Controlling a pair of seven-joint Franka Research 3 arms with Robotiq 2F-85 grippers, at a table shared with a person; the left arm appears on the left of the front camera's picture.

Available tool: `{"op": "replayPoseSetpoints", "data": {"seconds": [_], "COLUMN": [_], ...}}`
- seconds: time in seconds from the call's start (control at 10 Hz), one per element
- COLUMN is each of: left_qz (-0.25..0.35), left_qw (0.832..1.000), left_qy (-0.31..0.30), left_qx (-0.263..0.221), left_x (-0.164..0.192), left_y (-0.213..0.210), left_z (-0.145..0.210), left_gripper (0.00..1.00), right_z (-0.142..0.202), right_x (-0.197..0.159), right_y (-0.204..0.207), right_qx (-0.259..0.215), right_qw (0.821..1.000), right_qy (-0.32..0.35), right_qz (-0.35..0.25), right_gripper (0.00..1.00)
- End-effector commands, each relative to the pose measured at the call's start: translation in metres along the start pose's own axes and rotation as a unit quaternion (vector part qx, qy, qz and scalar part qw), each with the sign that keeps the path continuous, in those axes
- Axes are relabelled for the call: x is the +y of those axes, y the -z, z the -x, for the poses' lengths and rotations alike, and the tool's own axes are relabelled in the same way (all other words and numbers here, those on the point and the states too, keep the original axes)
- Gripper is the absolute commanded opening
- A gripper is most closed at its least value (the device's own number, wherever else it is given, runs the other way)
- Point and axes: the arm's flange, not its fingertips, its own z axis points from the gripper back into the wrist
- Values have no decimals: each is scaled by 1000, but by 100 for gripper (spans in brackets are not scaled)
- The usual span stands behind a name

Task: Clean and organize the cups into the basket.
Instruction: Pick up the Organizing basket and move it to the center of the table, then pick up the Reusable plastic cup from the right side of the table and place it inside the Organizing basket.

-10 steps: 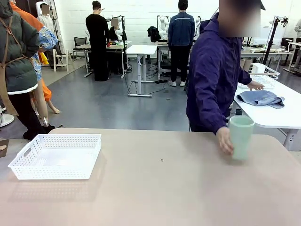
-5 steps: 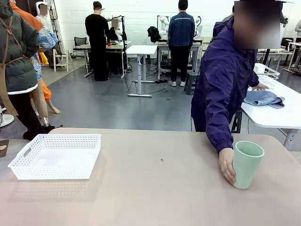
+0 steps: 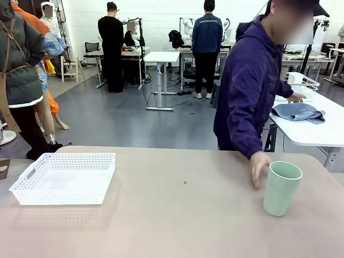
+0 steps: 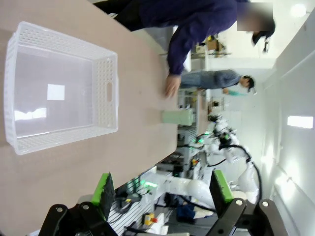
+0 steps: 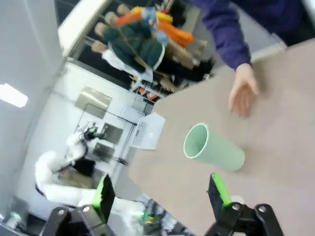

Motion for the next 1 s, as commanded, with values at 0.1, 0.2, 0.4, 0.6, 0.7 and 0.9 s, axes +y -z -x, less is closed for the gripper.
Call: {"op": "replayPoseSetpoints", "data": {"seconds": [0.1, 0.2, 0.4, 0.6, 0.7, 0.9], "left_qz": [-127, -184, -300, -380, -409, -462], "left_qw": [988, 978, 947, 919, 907, 880], "left_qy": [75, 86, 102, 102, 100, 110], "left_qx": [43, 49, 44, 32, 20, -13], "left_x": [-39, -53, -70, -70, -66, -59], "left_y": [8, 15, 40, 69, 84, 122], "left_z": [-12, -15, -19, -20, -20, -10], "left_gripper": [100, 100, 100, 100, 100, 100], "right_z": [-19, -22, -27, -24, -22, -17], "right_x": [-20, -25, -36, -48, -53, -58], "right_y": [-8, -2, 9, 18, 20, 17], "right_qx": [-9, -12, -12, 11, 16, 32], "right_qw": [931, 917, 901, 894, 892, 893], "right_qy": [-362, -398, -434, -448, -451, -448], "right_qz": [-47, -33, -10, -3, 0, -8], "right_gripper": [100, 100, 100, 100, 100, 100]}}
